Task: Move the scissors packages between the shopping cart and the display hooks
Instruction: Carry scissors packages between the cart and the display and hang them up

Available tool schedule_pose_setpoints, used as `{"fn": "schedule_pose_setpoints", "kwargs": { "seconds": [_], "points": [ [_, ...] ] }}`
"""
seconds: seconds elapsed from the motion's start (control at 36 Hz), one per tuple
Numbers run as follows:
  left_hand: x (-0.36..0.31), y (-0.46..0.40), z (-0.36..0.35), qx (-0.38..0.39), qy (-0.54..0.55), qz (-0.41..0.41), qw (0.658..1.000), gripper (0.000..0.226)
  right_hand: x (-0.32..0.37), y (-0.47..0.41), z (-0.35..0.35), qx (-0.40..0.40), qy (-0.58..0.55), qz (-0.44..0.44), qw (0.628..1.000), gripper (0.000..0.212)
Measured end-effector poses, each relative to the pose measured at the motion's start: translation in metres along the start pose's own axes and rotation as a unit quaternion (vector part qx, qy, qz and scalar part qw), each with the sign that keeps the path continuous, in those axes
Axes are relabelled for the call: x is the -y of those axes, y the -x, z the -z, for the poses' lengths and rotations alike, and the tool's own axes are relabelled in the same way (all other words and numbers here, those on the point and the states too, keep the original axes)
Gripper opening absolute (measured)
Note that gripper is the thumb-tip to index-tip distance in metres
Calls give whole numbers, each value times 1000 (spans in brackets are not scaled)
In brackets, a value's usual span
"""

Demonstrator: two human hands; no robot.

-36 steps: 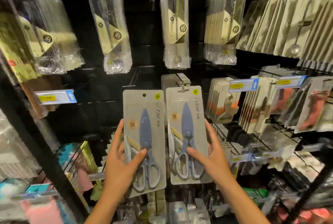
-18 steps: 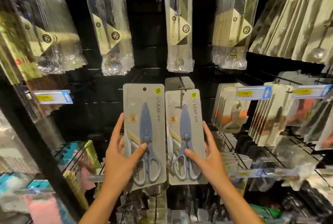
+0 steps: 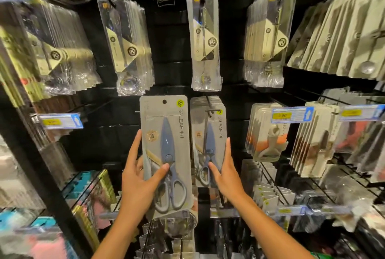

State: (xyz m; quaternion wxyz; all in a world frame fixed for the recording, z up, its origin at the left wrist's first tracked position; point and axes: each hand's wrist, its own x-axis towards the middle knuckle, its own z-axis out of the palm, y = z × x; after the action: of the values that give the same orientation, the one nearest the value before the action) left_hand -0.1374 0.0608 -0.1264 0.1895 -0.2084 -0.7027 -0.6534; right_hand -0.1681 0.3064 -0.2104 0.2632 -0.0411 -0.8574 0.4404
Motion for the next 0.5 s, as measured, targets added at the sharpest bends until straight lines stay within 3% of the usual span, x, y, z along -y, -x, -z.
{"fn": "schedule_pose_setpoints", "kwargs": {
  "seconds": [0.33,0.42,0.5],
  "points": [
    [-8,-4,4,5,9,-20,1000,98,-17,-25,-10,-25,88,-28,995,105],
    [-7,-4,6,8,19,-19,1000,98,-17,-14,-13,-47,50,-13,998,107],
    [-6,-3,7,10,25,-21,999,98,-2,7,-13,-76,-57,-18,995,97]
  ]
}}
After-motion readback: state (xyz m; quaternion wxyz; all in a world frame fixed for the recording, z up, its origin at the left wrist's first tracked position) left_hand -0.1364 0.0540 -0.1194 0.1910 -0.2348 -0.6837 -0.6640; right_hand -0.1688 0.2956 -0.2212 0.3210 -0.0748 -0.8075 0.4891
